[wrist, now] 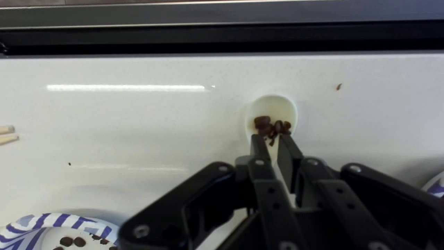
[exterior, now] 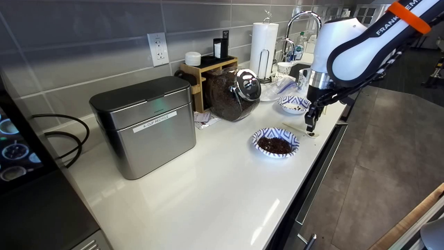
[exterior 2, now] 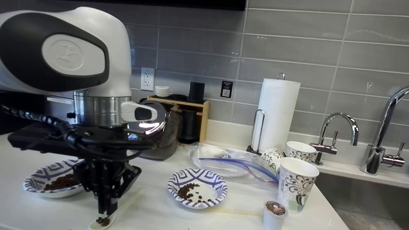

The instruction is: Place some contents from the bowl on the left onto the white spoon the use the spoon to place the contents into the bowl on the right.

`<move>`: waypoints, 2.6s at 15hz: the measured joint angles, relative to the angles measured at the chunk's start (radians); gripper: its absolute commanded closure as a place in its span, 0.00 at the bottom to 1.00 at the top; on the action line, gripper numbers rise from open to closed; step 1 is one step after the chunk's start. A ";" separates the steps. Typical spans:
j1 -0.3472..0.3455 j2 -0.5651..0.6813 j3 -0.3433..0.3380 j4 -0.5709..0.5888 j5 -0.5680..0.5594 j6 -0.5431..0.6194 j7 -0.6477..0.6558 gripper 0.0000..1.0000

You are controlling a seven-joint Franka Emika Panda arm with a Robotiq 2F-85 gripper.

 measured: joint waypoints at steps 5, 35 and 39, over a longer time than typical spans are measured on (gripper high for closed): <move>0.000 -0.014 0.000 0.001 0.000 0.028 0.000 0.14; 0.000 0.116 0.004 0.075 0.129 0.142 -0.045 0.09; 0.000 0.124 0.004 0.080 0.141 0.142 -0.050 0.18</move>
